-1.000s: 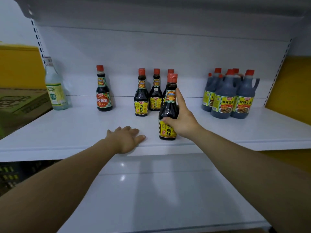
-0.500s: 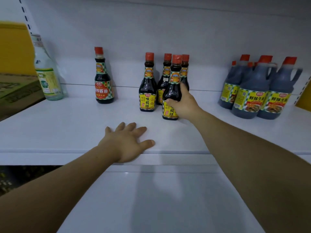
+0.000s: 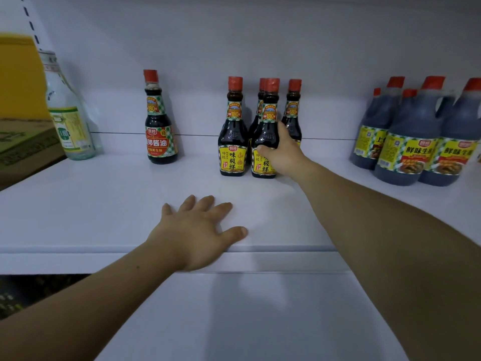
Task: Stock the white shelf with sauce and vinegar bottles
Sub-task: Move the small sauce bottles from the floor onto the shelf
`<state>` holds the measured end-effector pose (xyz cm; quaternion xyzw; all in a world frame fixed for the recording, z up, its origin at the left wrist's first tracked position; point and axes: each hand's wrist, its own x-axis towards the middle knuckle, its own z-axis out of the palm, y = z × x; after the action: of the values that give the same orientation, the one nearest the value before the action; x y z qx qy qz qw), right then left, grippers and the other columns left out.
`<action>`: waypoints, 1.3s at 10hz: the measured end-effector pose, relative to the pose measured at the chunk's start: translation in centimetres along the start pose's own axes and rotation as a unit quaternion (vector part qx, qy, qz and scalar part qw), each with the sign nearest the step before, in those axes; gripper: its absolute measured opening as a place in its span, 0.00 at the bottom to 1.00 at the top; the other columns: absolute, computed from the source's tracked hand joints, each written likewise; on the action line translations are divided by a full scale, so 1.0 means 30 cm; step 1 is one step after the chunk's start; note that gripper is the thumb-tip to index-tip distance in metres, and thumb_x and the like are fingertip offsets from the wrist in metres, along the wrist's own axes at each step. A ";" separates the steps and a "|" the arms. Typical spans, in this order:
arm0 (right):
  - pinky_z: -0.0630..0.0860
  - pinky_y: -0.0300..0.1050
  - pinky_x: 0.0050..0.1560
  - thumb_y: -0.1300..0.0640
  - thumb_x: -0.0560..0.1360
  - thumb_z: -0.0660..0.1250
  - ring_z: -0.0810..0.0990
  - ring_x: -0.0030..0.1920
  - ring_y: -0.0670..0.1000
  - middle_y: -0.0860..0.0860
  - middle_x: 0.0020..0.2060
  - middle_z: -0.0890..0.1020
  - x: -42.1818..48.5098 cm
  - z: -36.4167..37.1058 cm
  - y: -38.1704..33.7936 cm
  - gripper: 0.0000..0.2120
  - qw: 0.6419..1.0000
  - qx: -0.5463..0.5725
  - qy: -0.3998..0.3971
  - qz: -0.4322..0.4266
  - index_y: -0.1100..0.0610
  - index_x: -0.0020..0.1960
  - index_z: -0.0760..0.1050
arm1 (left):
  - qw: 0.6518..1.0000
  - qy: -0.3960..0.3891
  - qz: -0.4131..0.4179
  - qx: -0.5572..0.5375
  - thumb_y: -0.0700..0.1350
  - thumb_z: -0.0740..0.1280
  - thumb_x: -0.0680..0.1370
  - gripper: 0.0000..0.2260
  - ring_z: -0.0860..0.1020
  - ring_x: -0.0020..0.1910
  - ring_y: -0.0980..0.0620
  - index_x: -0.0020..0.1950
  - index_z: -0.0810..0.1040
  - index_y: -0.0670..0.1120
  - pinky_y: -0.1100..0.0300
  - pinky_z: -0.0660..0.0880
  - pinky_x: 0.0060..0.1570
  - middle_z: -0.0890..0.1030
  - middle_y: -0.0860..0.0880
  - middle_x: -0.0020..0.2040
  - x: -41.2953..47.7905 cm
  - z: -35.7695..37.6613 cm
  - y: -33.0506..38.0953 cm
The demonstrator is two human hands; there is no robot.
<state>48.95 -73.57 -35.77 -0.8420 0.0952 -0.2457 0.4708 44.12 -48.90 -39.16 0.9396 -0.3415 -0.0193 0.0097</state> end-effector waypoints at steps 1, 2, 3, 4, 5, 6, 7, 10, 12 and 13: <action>0.69 0.52 0.68 0.58 0.77 0.68 0.70 0.68 0.53 0.50 0.70 0.69 0.018 0.010 0.007 0.36 1.000 -0.008 0.003 0.002 0.47 0.78 0.51 | 1.000 0.001 -0.001 0.003 0.71 0.43 0.74 0.32 0.47 0.77 0.49 0.76 0.48 0.62 0.39 0.49 0.72 0.50 0.54 0.78 -0.002 -0.002 0.001; 0.65 0.55 0.71 0.53 0.77 0.69 0.64 0.72 0.57 0.53 0.75 0.58 0.036 0.011 0.015 0.38 0.998 -0.050 0.034 0.014 0.46 0.79 0.51 | 1.000 0.001 0.000 0.005 0.71 0.43 0.74 0.32 0.47 0.77 0.49 0.76 0.48 0.62 0.39 0.49 0.72 0.49 0.54 0.79 -0.004 -0.003 0.002; 0.68 0.55 0.69 0.52 0.76 0.69 0.67 0.70 0.58 0.55 0.72 0.62 0.042 0.019 0.021 0.37 0.997 -0.062 0.045 0.014 0.46 0.78 0.53 | 1.000 0.000 0.000 0.002 0.71 0.43 0.74 0.32 0.47 0.77 0.48 0.76 0.48 0.62 0.38 0.49 0.72 0.49 0.54 0.79 -0.003 -0.005 0.001; 0.70 0.54 0.66 0.52 0.76 0.69 0.71 0.67 0.56 0.54 0.69 0.68 0.037 0.028 0.031 0.35 0.996 -0.065 0.057 0.001 0.46 0.78 0.55 | 1.000 -0.003 -0.001 0.001 0.71 0.43 0.74 0.32 0.47 0.77 0.48 0.76 0.48 0.62 0.38 0.48 0.72 0.49 0.53 0.79 -0.004 -0.004 -0.001; 0.70 0.48 0.63 0.53 0.77 0.68 0.72 0.65 0.54 0.53 0.68 0.70 0.035 0.031 0.039 0.33 0.997 -0.063 0.053 -0.006 0.47 0.77 0.56 | 1.000 0.004 -0.001 0.002 0.71 0.43 0.74 0.32 0.47 0.77 0.48 0.76 0.48 0.61 0.38 0.48 0.72 0.49 0.53 0.79 -0.004 -0.001 -0.001; 0.68 0.51 0.67 0.50 0.77 0.67 0.69 0.69 0.54 0.52 0.71 0.68 0.027 0.033 0.029 0.36 0.996 -0.075 0.046 0.005 0.49 0.79 0.51 | 1.000 0.010 0.001 -0.004 0.71 0.44 0.74 0.32 0.47 0.77 0.48 0.76 0.49 0.61 0.38 0.48 0.72 0.50 0.53 0.79 -0.006 0.000 0.000; 0.59 0.54 0.74 0.43 0.76 0.66 0.56 0.77 0.56 0.53 0.78 0.54 -0.015 0.031 0.002 0.44 0.993 -0.104 0.037 0.051 0.52 0.80 0.40 | 1.000 0.013 0.001 -0.023 0.70 0.46 0.75 0.31 0.48 0.77 0.47 0.76 0.51 0.61 0.37 0.47 0.72 0.51 0.52 0.79 -0.009 -0.003 -0.002; 0.60 0.54 0.73 0.37 0.76 0.62 0.58 0.76 0.55 0.52 0.77 0.59 -0.378 -0.092 -0.195 0.36 0.963 -0.261 -0.063 0.023 0.47 0.78 0.54 | 0.994 0.023 0.005 -0.103 0.68 0.56 0.75 0.32 0.55 0.76 0.49 0.76 0.57 0.56 0.37 0.49 0.71 0.58 0.52 0.77 -0.088 -0.079 0.000; 0.61 0.50 0.72 0.39 0.78 0.60 0.60 0.75 0.56 0.52 0.77 0.58 -0.614 -0.135 -0.410 0.34 0.952 -0.293 -0.086 0.005 0.50 0.79 0.54 | 0.994 0.052 0.014 -0.092 0.66 0.58 0.75 0.32 0.55 0.76 0.49 0.76 0.57 0.56 0.39 0.51 0.72 0.57 0.51 0.78 -0.353 -0.189 0.014; 0.61 0.50 0.71 0.38 0.78 0.60 0.60 0.75 0.57 0.53 0.78 0.58 -0.714 -0.098 -0.520 0.35 0.946 -0.309 -0.098 -0.016 0.52 0.79 0.54 | 0.997 0.045 0.005 -0.069 0.66 0.59 0.75 0.32 0.54 0.76 0.48 0.77 0.56 0.56 0.39 0.52 0.72 0.55 0.51 0.78 -0.511 -0.236 -0.001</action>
<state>27.91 -58.96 -28.32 -0.9674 0.1060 -0.1281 0.1909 32.71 -39.00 -31.64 0.9350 -0.3431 -0.0004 0.0897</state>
